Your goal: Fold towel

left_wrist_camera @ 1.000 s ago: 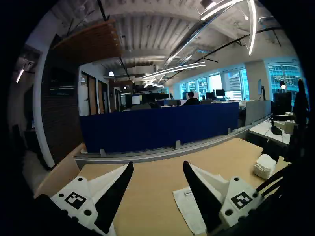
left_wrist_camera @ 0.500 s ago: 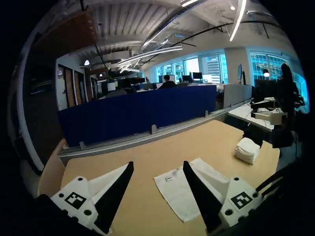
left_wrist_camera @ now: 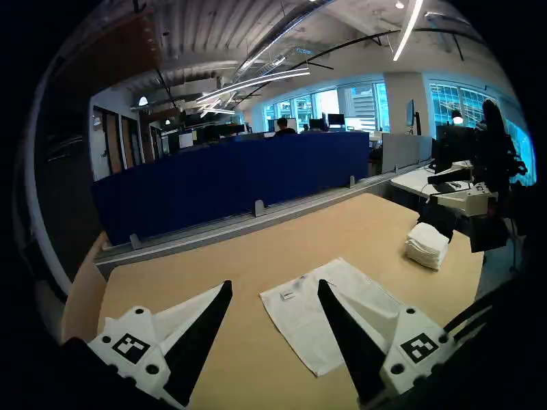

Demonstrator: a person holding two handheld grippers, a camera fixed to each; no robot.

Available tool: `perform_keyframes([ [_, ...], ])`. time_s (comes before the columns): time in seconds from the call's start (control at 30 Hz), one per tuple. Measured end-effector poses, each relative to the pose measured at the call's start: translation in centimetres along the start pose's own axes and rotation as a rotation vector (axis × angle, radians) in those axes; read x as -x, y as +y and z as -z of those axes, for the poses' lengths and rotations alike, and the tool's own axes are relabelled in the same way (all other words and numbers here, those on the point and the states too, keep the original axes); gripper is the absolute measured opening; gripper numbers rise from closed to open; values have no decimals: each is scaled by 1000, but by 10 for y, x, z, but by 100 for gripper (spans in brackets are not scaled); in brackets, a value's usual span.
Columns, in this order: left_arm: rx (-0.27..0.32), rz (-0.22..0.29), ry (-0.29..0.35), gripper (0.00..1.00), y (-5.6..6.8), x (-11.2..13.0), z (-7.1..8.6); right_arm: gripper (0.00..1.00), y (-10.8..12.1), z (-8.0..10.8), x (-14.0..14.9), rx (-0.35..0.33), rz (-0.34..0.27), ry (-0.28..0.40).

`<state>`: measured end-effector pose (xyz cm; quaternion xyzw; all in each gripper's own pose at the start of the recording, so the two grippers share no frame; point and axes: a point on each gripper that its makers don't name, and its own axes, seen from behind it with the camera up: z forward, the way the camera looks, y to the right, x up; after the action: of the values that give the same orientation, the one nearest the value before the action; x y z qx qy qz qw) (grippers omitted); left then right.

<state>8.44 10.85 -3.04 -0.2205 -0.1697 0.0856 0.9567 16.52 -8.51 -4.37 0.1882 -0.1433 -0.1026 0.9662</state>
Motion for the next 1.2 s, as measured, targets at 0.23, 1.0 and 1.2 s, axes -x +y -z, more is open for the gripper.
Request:
perform_keyframes([
  [0.23,14,-4,-40,93,11,29,-8,100,-12,-8,32,-25,7,-47],
  [1.0,101,-43,-253,93,53,163,-45,100,-45,-36,167,-89,28,-240],
  [1.2,120,-34,-306,93,62,192,-53,100,-50,-42,193,-103,26,-284],
])
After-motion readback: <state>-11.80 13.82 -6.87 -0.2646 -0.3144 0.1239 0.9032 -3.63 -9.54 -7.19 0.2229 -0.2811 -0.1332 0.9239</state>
